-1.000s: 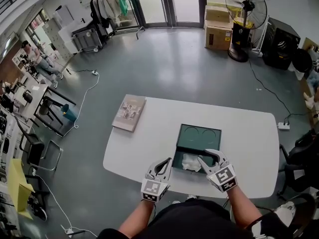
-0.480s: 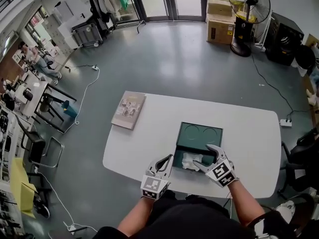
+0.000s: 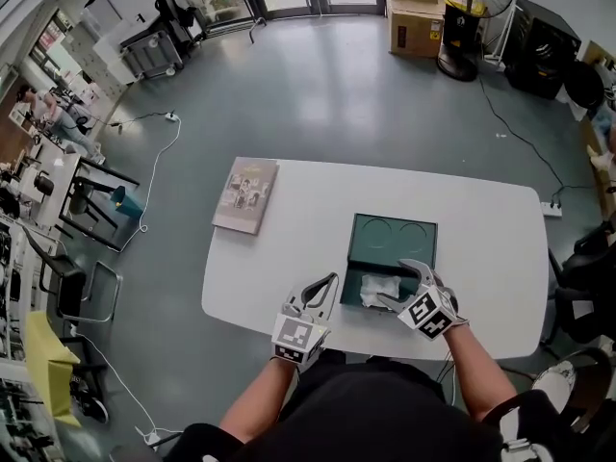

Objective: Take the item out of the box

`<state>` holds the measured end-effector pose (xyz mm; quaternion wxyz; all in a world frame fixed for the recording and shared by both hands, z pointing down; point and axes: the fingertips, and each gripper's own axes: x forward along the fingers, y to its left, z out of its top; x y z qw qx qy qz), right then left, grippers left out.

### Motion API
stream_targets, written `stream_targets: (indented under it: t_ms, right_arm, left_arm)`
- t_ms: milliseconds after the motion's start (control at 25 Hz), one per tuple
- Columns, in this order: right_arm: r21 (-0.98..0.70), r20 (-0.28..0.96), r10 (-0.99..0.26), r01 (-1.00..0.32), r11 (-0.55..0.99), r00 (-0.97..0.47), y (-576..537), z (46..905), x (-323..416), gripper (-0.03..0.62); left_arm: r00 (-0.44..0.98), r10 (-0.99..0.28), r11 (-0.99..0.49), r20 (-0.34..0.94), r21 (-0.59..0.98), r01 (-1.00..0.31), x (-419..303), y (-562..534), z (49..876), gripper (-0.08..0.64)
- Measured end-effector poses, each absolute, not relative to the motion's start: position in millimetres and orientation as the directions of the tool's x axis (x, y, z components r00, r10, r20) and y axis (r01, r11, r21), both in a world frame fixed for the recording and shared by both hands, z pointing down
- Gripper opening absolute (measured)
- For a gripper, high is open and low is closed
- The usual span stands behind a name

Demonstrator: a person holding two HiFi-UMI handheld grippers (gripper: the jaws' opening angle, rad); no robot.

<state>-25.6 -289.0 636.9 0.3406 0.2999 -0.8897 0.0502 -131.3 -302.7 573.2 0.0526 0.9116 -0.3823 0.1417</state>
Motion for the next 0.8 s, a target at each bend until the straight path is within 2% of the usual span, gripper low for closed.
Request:
stream_targets:
  t_ms: [320,800]
  right_arm:
    - [0.11,0.782,-0.365,-0.465,0.878,-0.505,-272,692,-33,0.364]
    - [0.076,0.896,-0.234,-0.388,0.918,-0.379,-264,748,-31,0.345]
  left_arm:
    - [0.672,-0.665,-0.707,0.326,0.014,-0.707,-148,-299,582,0.011]
    - [0.673,-0.656,-0.703,0.343,0.048,-0.71,-160,-298,599,0.011]
